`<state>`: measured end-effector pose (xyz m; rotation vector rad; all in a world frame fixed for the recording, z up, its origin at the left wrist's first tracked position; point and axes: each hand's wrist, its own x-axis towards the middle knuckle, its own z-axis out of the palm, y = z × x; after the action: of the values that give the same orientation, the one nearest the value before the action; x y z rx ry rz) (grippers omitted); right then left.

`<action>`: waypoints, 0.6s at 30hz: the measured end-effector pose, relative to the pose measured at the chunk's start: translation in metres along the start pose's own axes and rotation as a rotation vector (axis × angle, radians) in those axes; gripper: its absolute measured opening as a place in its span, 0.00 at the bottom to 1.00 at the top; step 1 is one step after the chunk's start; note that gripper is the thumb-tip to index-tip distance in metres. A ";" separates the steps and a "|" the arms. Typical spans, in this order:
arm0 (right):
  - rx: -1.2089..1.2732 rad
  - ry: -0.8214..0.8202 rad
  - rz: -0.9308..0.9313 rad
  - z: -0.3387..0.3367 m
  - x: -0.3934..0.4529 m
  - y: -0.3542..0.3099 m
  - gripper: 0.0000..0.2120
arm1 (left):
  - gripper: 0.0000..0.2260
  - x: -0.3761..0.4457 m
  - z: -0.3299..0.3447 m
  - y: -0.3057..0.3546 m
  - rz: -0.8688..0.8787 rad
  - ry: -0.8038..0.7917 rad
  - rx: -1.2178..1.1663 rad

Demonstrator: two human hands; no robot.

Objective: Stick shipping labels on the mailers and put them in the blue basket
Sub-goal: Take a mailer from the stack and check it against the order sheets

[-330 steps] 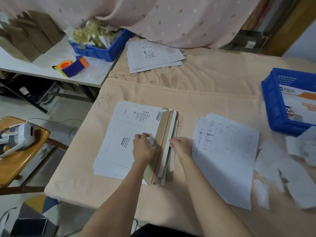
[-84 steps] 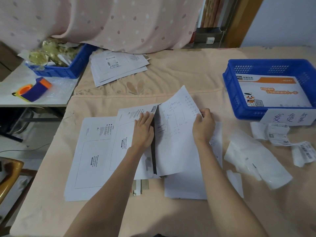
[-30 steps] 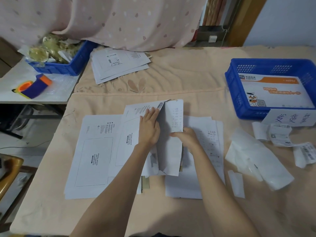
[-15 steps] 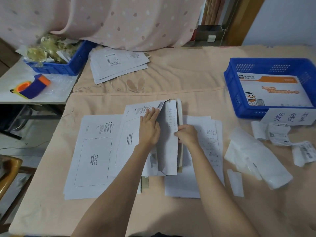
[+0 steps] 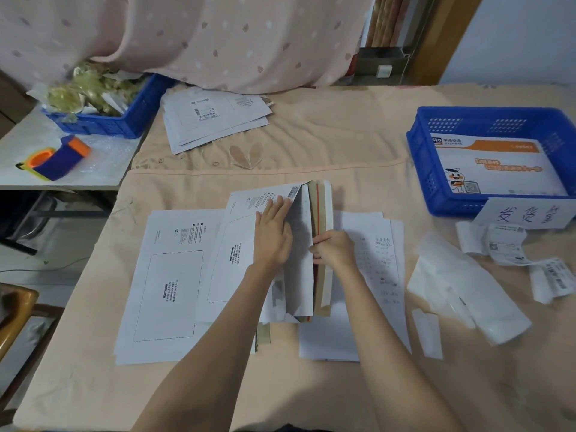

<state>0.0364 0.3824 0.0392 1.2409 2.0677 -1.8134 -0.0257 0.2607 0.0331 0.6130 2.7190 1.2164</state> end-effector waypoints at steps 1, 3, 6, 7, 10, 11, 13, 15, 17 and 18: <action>0.020 0.000 0.007 0.000 -0.001 0.000 0.07 | 0.28 0.000 0.000 0.000 -0.003 0.000 0.003; 0.023 -0.010 0.035 -0.001 -0.002 0.001 0.05 | 0.26 0.001 -0.001 0.000 -0.002 0.001 0.000; -0.021 -0.057 0.107 -0.004 -0.003 0.001 0.07 | 0.25 0.003 -0.001 0.001 -0.010 0.011 -0.013; -0.023 -0.066 0.120 -0.004 -0.004 0.000 0.08 | 0.25 0.002 -0.001 0.001 -0.011 0.017 -0.016; -0.013 -0.046 0.105 0.000 -0.004 0.001 0.10 | 0.25 0.001 0.000 0.002 -0.009 0.025 -0.022; -0.018 -0.033 0.086 0.002 -0.004 0.001 0.11 | 0.25 0.001 0.000 0.003 -0.007 0.026 -0.023; -0.024 -0.018 0.051 0.007 -0.005 0.002 0.11 | 0.25 0.000 0.000 0.004 -0.006 0.024 -0.021; -0.028 -0.014 0.035 0.011 -0.007 0.003 0.12 | 0.27 0.000 0.002 0.004 -0.009 0.027 -0.011; -0.023 -0.025 0.048 0.013 -0.009 0.004 0.13 | 0.28 0.000 0.002 0.005 -0.019 0.031 0.002; -0.010 -0.033 0.065 0.013 -0.010 0.004 0.13 | 0.26 0.001 0.002 0.004 -0.024 0.035 0.004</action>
<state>0.0405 0.3665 0.0380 1.2517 1.9924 -1.7807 -0.0247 0.2649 0.0351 0.5626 2.7501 1.2280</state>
